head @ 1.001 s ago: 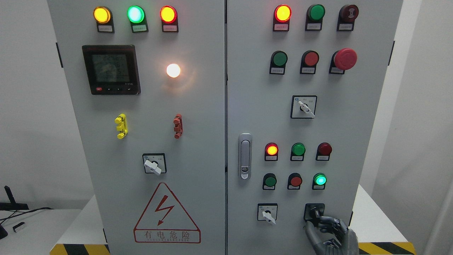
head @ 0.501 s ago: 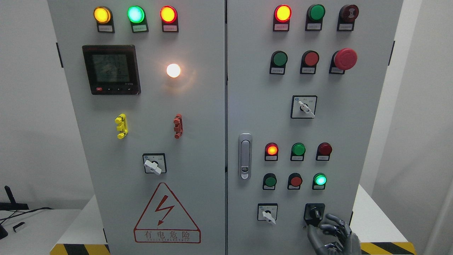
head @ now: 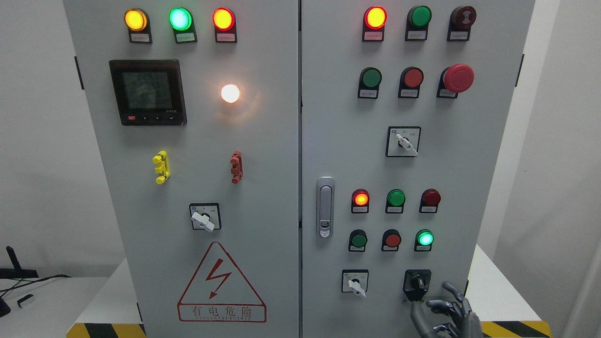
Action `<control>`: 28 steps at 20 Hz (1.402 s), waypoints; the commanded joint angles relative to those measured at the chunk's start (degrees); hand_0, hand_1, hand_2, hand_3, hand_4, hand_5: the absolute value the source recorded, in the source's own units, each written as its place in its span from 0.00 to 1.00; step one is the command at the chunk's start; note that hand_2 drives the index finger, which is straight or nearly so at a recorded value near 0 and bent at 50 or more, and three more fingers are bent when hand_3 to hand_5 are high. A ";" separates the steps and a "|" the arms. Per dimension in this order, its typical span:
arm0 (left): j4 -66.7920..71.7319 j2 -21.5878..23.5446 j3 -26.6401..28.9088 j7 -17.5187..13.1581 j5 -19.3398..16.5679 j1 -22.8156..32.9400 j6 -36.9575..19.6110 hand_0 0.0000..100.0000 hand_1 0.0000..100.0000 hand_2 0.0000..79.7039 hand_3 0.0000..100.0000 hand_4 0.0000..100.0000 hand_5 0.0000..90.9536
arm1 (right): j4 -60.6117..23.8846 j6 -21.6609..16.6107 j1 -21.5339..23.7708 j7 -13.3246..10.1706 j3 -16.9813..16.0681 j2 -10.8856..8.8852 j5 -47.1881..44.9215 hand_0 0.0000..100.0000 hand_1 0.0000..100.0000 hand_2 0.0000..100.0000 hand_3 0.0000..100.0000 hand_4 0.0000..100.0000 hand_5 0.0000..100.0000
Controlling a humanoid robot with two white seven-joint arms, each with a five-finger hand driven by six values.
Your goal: Trip black knob to open circuit
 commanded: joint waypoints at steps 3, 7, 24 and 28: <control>-0.02 0.03 0.00 -0.04 -1.76 0.00 0.02 0.12 0.39 0.00 0.00 0.00 0.00 | -1.53 -5.71 4.28 5.11 0.79 -3.14 -0.14 0.22 0.74 0.11 0.35 0.34 0.35; -0.02 0.03 0.00 -0.04 -1.76 0.00 0.02 0.12 0.39 0.00 0.00 0.00 0.00 | -1.53 -11.41 7.53 9.50 0.53 -5.07 -0.31 0.21 0.70 0.08 0.26 0.24 0.24; 0.07 -0.06 0.00 -0.04 -1.76 0.00 0.02 0.12 0.39 0.00 0.00 0.00 0.00 | -3.81 -16.79 12.90 20.06 -2.20 -7.27 -3.57 0.20 0.35 0.00 0.03 0.00 0.00; 0.07 -0.06 0.00 -0.04 -1.76 0.00 0.02 0.12 0.39 0.00 0.00 0.00 0.00 | -3.90 -16.35 12.98 20.94 -2.73 -8.32 -5.66 0.19 0.35 0.00 0.00 0.00 0.00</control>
